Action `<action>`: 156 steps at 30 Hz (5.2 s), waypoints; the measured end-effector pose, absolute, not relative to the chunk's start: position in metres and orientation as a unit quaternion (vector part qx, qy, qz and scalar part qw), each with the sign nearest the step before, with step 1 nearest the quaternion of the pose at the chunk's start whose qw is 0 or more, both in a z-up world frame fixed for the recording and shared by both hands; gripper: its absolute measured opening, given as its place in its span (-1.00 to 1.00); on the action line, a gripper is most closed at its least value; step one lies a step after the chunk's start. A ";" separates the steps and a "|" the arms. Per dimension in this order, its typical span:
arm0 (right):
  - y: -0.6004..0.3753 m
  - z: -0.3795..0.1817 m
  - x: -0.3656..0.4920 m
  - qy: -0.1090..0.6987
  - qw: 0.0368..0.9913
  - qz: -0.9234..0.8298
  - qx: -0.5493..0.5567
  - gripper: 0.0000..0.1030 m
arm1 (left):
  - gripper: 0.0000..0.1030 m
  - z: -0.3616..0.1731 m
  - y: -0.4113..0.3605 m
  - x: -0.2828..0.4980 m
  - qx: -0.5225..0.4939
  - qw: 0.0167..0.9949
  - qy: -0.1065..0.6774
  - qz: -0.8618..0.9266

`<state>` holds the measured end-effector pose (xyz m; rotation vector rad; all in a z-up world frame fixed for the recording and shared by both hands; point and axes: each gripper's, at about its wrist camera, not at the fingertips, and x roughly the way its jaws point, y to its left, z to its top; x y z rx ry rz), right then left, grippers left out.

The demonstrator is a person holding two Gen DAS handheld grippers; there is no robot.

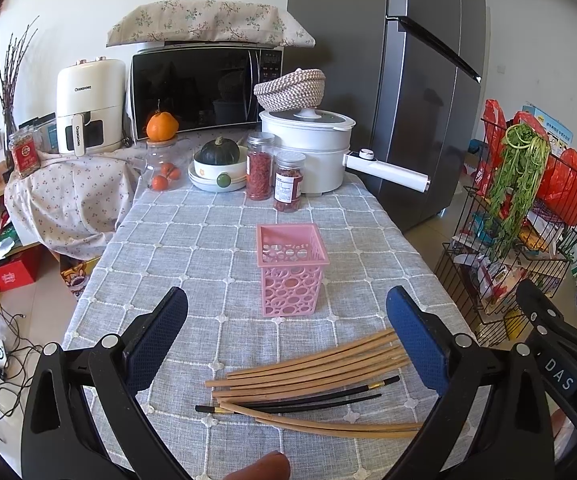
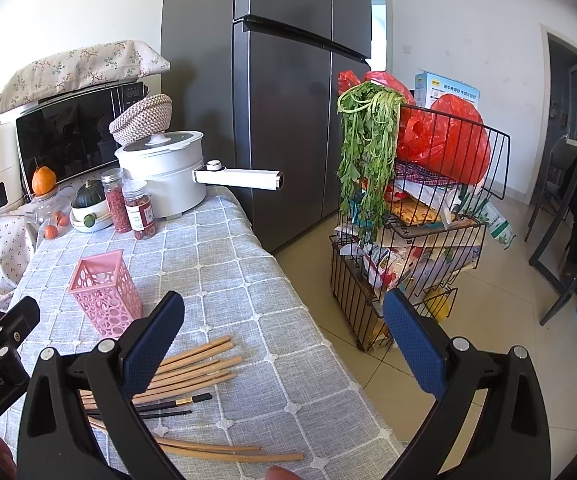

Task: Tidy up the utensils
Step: 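Lower the left gripper onto the chopstick pile and close on one chopstick, then lift the wooden chopstick with the left gripper toward the pink holder, then lower the chopstick into the pink holder and open the left gripper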

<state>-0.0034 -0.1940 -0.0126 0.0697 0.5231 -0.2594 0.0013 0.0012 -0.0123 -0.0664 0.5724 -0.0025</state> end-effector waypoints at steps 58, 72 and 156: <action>-0.328 -0.089 0.036 0.440 0.837 -0.084 0.314 0.88 | -0.65 -0.158 -0.145 0.198 0.203 0.698 0.650 -0.222; -0.293 -0.121 0.023 0.532 0.760 -0.097 0.360 0.47 | -0.77 -0.047 -0.070 0.092 0.205 0.844 0.420 -0.261; -0.132 0.113 0.165 0.298 0.936 0.114 0.147 -0.85 | -0.70 0.075 0.084 0.123 -0.125 0.954 0.254 -0.101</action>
